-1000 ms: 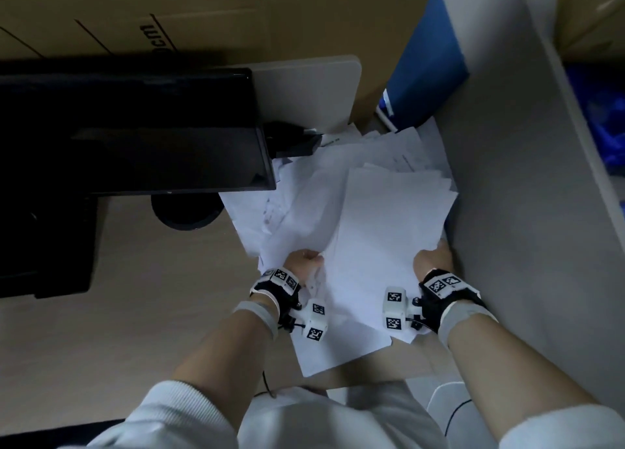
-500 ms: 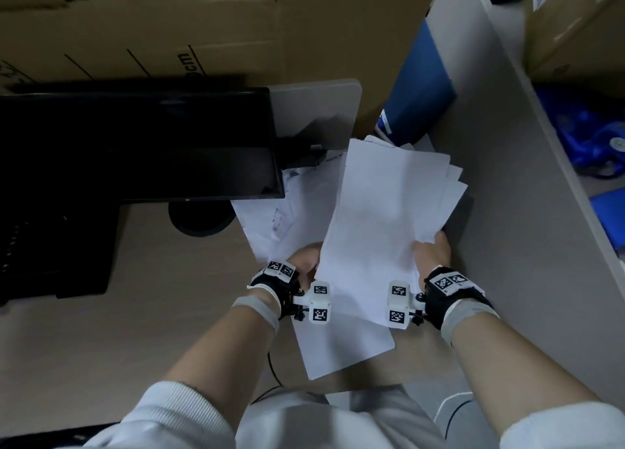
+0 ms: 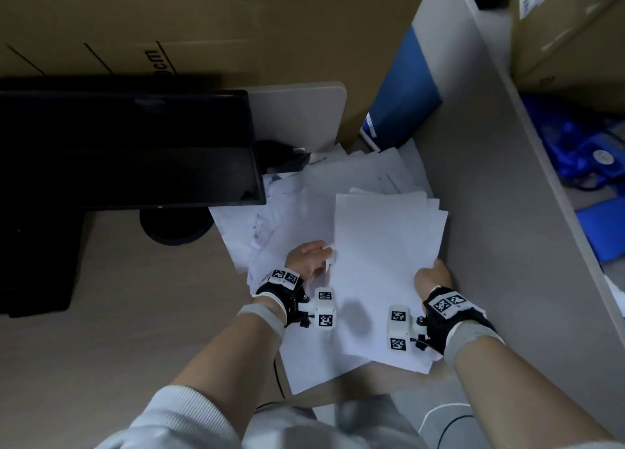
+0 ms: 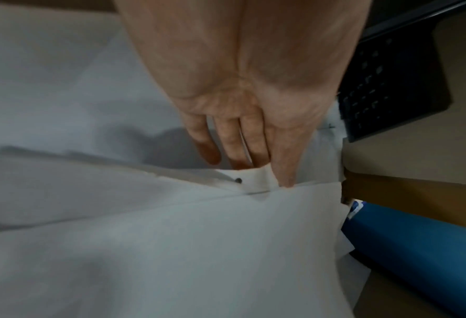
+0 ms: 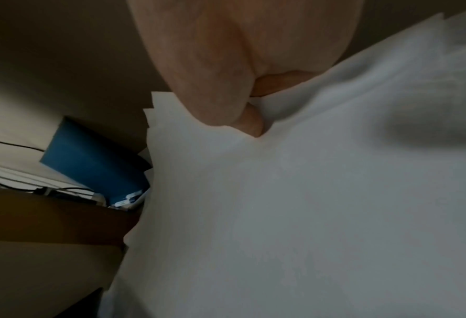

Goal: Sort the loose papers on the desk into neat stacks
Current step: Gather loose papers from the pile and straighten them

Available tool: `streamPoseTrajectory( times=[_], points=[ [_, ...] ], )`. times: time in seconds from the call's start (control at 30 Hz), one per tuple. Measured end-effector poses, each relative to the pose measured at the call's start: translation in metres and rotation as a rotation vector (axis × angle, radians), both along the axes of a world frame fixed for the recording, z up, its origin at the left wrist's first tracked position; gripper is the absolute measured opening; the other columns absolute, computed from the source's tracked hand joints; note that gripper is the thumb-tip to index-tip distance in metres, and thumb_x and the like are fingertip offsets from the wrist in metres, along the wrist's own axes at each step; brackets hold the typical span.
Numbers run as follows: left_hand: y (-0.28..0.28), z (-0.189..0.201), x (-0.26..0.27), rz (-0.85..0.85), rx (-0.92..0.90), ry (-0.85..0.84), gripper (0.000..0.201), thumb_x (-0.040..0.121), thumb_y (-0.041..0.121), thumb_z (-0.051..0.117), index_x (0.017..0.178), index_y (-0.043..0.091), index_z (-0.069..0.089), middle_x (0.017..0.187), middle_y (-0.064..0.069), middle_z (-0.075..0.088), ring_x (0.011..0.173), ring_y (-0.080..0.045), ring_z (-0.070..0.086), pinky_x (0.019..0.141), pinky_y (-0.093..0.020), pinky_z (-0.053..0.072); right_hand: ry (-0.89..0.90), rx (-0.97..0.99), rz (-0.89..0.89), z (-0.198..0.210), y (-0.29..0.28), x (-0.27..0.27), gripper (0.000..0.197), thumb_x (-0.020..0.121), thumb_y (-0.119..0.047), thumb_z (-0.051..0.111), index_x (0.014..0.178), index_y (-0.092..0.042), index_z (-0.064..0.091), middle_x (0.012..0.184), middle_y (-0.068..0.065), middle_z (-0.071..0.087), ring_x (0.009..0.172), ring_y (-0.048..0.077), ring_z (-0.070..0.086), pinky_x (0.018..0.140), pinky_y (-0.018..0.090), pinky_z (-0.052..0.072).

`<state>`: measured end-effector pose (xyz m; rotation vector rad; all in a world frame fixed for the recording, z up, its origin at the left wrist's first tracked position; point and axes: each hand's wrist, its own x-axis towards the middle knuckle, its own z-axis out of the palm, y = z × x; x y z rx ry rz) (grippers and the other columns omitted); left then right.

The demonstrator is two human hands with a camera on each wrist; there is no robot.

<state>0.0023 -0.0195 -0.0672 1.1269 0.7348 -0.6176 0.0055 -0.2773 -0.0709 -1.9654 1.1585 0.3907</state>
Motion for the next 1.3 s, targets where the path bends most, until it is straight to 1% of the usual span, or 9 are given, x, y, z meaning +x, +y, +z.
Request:
streamPoseTrajectory(
  times=[0.17,0.33,0.43,0.57,0.73,0.87,1.03,1.2,1.3],
  points=[
    [-0.017,-0.002,0.016,-0.04,0.017,-0.089,0.053,0.091,-0.004,0.062,0.134,0.027,0.053,0.076,-0.006,0.061,0.052,-0.02,0.041,0.05,-0.026,0.041,0.187,0.045,0.238,-0.005,-0.021,-0.001,0.05,0.095,0.002,0.047,0.144,0.002,0.035,0.14,0.023,0.048,0.114,0.03,0.053,0.099,0.04,0.043],
    [-0.003,0.043,0.045,-0.105,0.075,-0.217,0.049,0.085,-0.018,0.05,0.121,0.009,0.068,0.056,-0.002,0.063,0.039,-0.008,0.048,0.043,-0.015,0.038,0.067,0.062,0.152,0.002,-0.007,0.026,0.052,0.096,0.004,0.047,0.147,0.0,0.036,0.144,0.017,0.047,0.123,0.032,0.052,0.096,0.031,0.042],
    [0.008,0.062,0.05,-0.057,0.143,-0.25,0.028,0.088,-0.011,0.052,0.104,0.002,0.071,0.074,0.004,0.072,0.057,0.001,0.065,0.055,-0.01,0.046,-0.025,0.16,0.1,-0.003,0.01,0.042,0.046,0.097,0.009,0.041,0.142,0.0,0.042,0.125,0.007,0.054,0.1,0.022,0.05,0.081,0.017,0.043],
    [0.03,0.027,0.04,-0.058,0.326,-0.192,0.023,0.084,-0.011,0.061,0.103,0.0,0.069,0.094,-0.009,0.071,0.094,-0.025,0.067,0.077,-0.026,0.054,0.048,0.153,0.218,-0.011,0.027,0.04,0.044,0.097,0.006,0.041,0.141,0.002,0.043,0.122,0.016,0.055,0.097,0.019,0.046,0.08,0.024,0.042],
    [0.04,-0.006,0.01,-0.23,0.533,-0.092,0.098,0.081,-0.008,0.067,0.158,0.025,0.015,0.154,-0.002,0.036,0.135,-0.024,0.044,0.1,-0.029,0.046,0.199,0.051,0.345,-0.015,0.014,0.02,0.051,0.097,-0.001,0.043,0.147,-0.001,0.033,0.143,0.024,0.045,0.127,0.036,0.048,0.1,0.038,0.042],
    [0.038,-0.017,0.0,-0.182,0.461,0.029,0.121,0.082,-0.012,0.068,0.155,0.028,-0.021,0.165,-0.01,0.009,0.147,-0.031,0.028,0.1,-0.033,0.043,0.212,0.045,0.345,-0.019,0.01,0.016,0.051,0.097,0.0,0.043,0.147,0.002,0.032,0.144,0.025,0.043,0.13,0.037,0.046,0.101,0.038,0.041],
    [0.042,-0.017,0.005,0.083,0.355,0.123,0.11,0.051,0.019,0.072,0.147,-0.009,0.027,0.139,-0.024,0.048,0.11,-0.029,0.053,0.078,-0.031,0.046,0.123,0.296,0.349,-0.019,0.044,0.021,0.045,0.093,-0.004,0.059,0.137,-0.003,0.048,0.137,0.013,0.055,0.116,0.028,0.054,0.1,0.034,0.041],
    [0.051,-0.019,0.007,-0.06,0.379,0.237,0.095,0.067,0.022,0.079,0.146,-0.002,0.032,0.134,-0.017,0.05,0.103,-0.032,0.057,0.084,-0.041,0.048,0.038,0.371,0.385,-0.031,0.087,0.029,0.07,0.065,-0.035,0.083,0.124,-0.013,0.054,0.123,0.009,0.063,0.108,0.027,0.062,0.1,0.042,0.049],
    [0.053,-0.03,0.007,-0.103,0.428,0.147,0.04,0.077,0.008,0.081,0.113,0.0,0.065,0.116,-0.017,0.069,0.1,-0.029,0.066,0.089,-0.037,0.053,0.078,0.404,0.339,-0.027,0.095,0.033,0.082,0.073,-0.025,0.084,0.138,-0.007,0.039,0.132,0.009,0.057,0.116,0.027,0.057,0.103,0.039,0.045]
  ],
)
